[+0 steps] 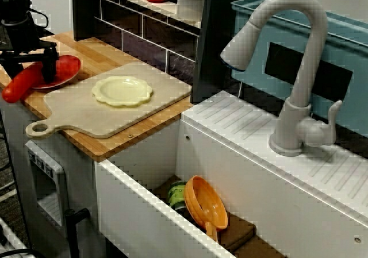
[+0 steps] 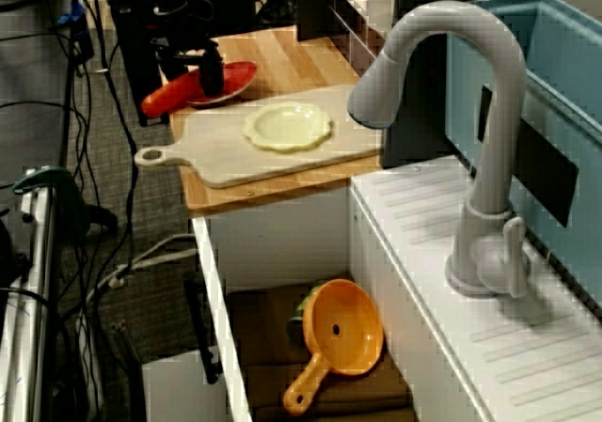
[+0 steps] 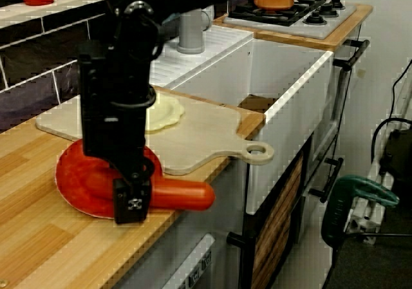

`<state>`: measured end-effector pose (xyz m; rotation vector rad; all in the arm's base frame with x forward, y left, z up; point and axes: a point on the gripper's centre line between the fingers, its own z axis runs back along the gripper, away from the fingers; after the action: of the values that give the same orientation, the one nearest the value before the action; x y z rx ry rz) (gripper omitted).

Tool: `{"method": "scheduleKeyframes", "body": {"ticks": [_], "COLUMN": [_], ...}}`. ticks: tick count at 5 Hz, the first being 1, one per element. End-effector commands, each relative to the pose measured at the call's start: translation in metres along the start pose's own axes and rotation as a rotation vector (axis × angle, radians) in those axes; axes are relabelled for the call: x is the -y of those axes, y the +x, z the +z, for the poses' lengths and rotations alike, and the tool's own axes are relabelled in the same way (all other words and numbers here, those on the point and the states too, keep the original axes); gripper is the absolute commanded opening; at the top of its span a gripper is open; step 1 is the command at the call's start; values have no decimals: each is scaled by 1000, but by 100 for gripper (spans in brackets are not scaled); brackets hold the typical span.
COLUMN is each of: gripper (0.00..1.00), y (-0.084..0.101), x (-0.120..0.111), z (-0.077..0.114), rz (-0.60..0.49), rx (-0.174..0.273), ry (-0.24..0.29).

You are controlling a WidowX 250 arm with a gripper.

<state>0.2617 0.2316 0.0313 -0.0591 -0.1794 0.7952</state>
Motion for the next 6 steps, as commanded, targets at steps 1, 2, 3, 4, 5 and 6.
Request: {"method": "scheduleKeyframes", "body": {"ticks": [1,2,3,4,5,6], "gripper": [0,0,0,0,0,0], "y": [15,25,35,45,49,44], "x": [8,14,21,25,27,30], "z": [4,8,23,43,55,59], "rz": [42,69,87,92,91,76], "rx": [11,-13,-39,-65,-82,-82], "ry": [20,38,49,48,34,17]}}
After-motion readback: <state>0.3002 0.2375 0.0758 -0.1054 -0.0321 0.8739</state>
